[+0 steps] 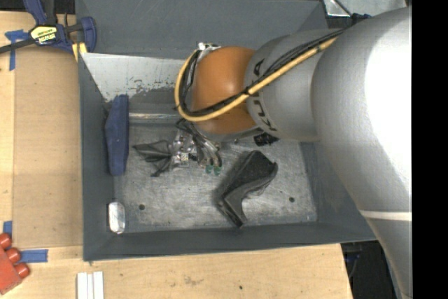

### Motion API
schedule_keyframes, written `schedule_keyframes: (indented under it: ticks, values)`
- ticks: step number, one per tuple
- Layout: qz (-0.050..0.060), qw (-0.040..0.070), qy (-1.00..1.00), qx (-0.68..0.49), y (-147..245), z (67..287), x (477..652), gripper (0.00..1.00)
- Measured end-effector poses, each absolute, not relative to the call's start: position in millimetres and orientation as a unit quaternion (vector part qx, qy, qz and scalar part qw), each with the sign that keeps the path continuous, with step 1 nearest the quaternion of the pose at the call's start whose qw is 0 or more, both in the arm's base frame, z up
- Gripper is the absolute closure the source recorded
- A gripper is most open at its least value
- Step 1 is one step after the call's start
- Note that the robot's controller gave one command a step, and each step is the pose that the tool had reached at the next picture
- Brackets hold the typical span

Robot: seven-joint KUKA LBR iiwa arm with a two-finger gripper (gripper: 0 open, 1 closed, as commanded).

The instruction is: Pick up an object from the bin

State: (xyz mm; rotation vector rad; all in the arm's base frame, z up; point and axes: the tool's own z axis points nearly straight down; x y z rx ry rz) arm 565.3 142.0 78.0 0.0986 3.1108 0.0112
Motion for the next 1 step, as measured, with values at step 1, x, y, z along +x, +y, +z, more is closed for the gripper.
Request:
schedule_keyframes:
  ticks: [1]
  values:
    - [0.001, 0.006, 1.0, 0.01, 114.3, 216.7, 590.3, 1.0]
